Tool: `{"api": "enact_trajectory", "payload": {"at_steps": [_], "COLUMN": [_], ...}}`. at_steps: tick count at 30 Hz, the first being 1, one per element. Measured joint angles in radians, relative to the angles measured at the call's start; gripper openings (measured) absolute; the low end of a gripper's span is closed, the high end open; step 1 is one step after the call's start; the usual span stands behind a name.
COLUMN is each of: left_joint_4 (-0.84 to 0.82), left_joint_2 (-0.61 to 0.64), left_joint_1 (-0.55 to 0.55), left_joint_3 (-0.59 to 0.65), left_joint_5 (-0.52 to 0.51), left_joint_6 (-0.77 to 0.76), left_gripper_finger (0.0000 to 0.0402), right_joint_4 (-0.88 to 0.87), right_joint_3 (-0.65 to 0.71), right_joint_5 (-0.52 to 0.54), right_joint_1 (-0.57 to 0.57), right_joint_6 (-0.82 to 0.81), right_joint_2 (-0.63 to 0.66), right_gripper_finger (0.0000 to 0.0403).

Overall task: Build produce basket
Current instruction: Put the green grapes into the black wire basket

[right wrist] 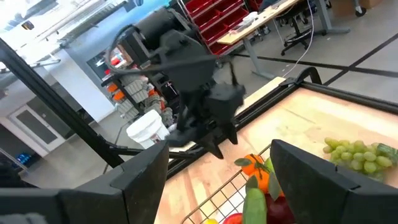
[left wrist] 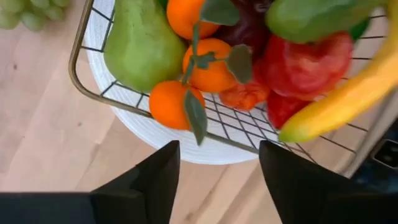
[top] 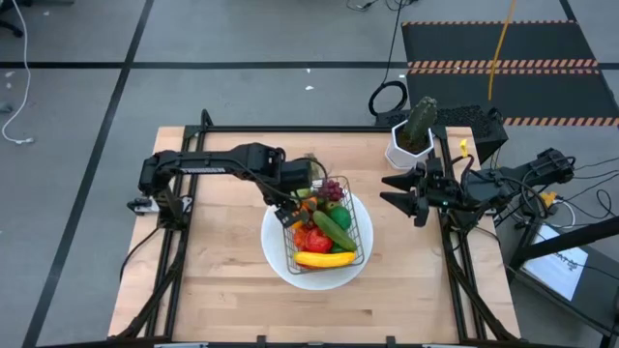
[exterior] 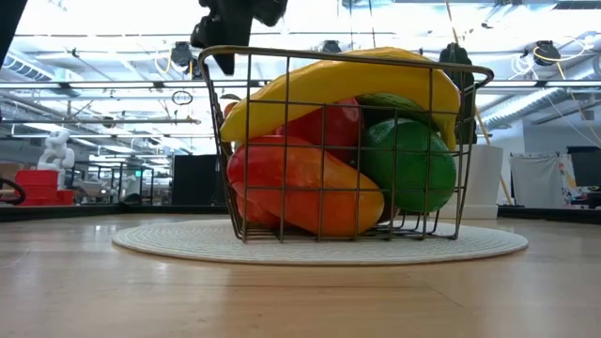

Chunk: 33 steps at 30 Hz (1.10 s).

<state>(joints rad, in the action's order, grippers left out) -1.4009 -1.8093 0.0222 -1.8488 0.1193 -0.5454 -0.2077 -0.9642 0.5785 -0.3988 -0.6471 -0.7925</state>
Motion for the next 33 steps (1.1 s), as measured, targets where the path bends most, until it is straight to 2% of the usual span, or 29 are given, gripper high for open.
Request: {"api": "enact_trajectory", "payload": {"at_steps": [7, 14, 20, 25, 33], "left_joint_4": [0.005, 0.015, 0.014, 0.002, -0.014], "left_joint_2": [0.074, 0.181, 0.242, 0.254, 0.253], "left_joint_1": [-0.025, -0.073, -0.139, -0.196, -0.180], "left_joint_3": [-0.001, -0.001, -0.001, -0.001, 0.000], "left_joint_5": [-0.005, -0.157, -0.323, -0.474, -0.486], "left_joint_6": [-0.055, -0.120, -0.163, -0.161, -0.141], "left_gripper_finger": [0.0216, 0.0178, 0.0153, 0.0139, 0.0111], "right_joint_4": [0.008, 0.082, 0.180, 0.156, -0.122], "right_joint_3": [0.000, 0.000, -0.047, -0.174, -0.432], "right_joint_5": [0.005, 0.033, 0.019, -0.097, -0.400], "right_joint_1": [0.000, 0.009, 0.058, 0.149, 0.405], "right_joint_6": [-0.063, -0.103, -0.091, -0.038, 0.042], "right_joint_2": [-0.012, -0.067, -0.185, -0.305, -0.484], "right_gripper_finger": [0.0274, 0.0274, 0.0274, 0.0274, 0.0274]}}
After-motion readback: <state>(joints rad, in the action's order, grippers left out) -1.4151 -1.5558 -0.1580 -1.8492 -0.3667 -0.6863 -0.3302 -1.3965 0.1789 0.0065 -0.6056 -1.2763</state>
